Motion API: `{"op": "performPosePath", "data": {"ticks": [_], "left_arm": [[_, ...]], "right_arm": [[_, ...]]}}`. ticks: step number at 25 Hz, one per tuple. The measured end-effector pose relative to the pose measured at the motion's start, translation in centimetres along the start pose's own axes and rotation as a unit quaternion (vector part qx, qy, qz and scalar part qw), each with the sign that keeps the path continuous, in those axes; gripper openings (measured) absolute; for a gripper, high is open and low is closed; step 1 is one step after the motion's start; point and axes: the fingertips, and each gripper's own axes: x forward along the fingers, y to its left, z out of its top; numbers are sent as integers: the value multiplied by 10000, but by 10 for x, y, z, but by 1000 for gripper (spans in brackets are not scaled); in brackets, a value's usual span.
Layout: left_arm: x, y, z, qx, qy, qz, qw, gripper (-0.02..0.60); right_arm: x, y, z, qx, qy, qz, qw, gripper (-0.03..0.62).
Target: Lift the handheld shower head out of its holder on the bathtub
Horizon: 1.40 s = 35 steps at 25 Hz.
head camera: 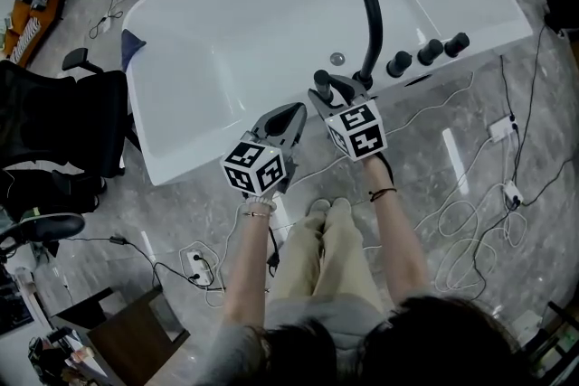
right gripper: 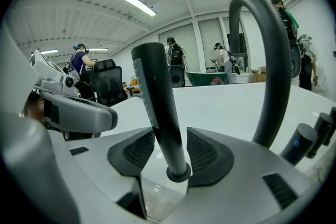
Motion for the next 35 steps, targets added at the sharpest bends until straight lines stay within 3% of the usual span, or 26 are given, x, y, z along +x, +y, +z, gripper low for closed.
{"op": "performPosePath", "data": {"ticks": [17,35], "left_arm": [[6,6,-1,-166,125,-14,9998,5],[-31,-27,65,-120,-93,-197,9997,5]], "right_arm": [[3,-9,0,153,-6,-374,9992,133],[-55,18,84,19,-231,-545,9982,133]]}}
